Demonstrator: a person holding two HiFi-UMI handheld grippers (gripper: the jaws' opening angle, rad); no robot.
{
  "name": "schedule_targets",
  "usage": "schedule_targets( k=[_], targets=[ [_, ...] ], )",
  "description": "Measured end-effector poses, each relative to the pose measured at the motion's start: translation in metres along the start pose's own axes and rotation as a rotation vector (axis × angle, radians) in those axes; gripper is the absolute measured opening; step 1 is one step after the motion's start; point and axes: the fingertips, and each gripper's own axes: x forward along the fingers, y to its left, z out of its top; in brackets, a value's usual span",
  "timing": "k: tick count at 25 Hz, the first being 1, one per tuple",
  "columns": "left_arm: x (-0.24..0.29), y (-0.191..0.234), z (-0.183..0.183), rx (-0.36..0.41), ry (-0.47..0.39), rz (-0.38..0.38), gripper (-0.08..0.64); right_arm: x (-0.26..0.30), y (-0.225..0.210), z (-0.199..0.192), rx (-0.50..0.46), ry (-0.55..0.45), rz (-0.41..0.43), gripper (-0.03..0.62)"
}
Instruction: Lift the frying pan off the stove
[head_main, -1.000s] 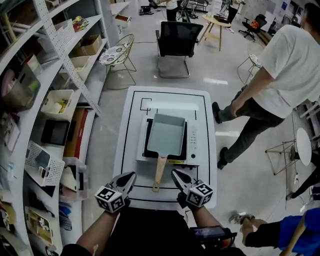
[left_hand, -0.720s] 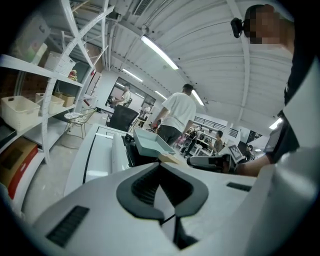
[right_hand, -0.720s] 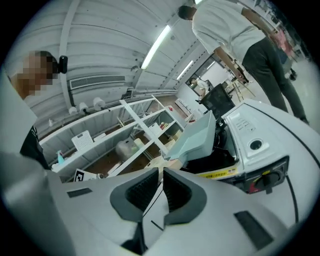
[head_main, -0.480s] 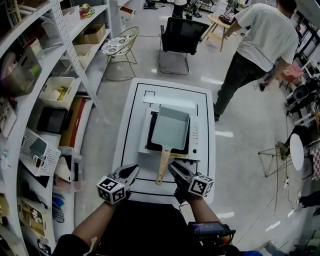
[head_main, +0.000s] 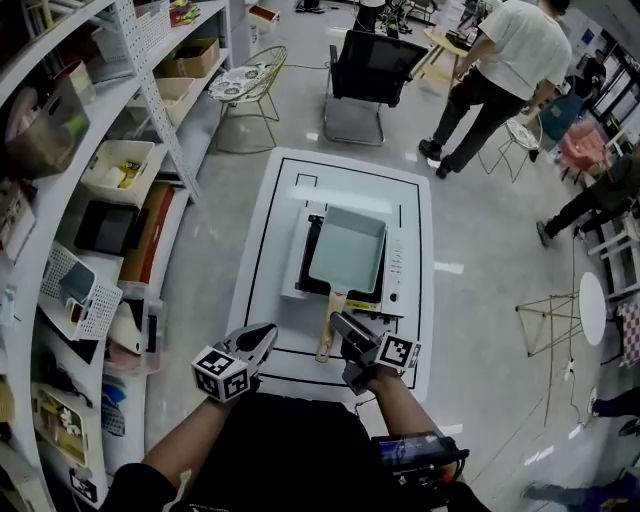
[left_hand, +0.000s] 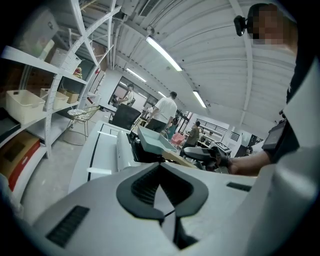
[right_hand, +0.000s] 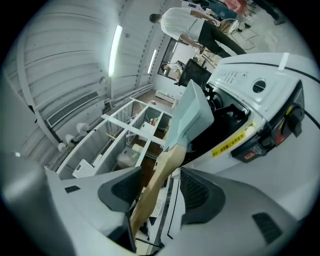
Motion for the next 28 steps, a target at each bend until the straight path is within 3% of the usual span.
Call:
schedule_targets(
  k=[4, 15, 18, 24, 28],
  targets=[
    [-0.004, 0.008, -0.007, -0.012, -0.024, 0.019, 0.009, 0.005, -0.011, -0.007, -0.003, 0.031, -0.046, 0.249],
    [-0.002, 0.013, -0.013, -0.019, -0.002, 0.014, 0.009, 0.021, -0.013, -0.007, 0.111, 0.040, 0.003, 0.245],
    [-0.001, 0.014, -0.011, -0.016, 0.000, 0.012, 0.009, 0.024, -0.013, -0.005, 0.127, 0.040, 0.013, 0.180],
    [0.001, 0.024, -0.007, -0.011, -0.008, 0.022, 0.009, 0.032, -0.006, 0.001, 0.109, 0.027, 0.058, 0.169],
    [-0.005, 0.029, -0.010, -0.022, 0.003, 0.029, 0.009, 0.032, -0.019, -0.015, 0.160, 0.026, -0.003, 0.163]
  ],
)
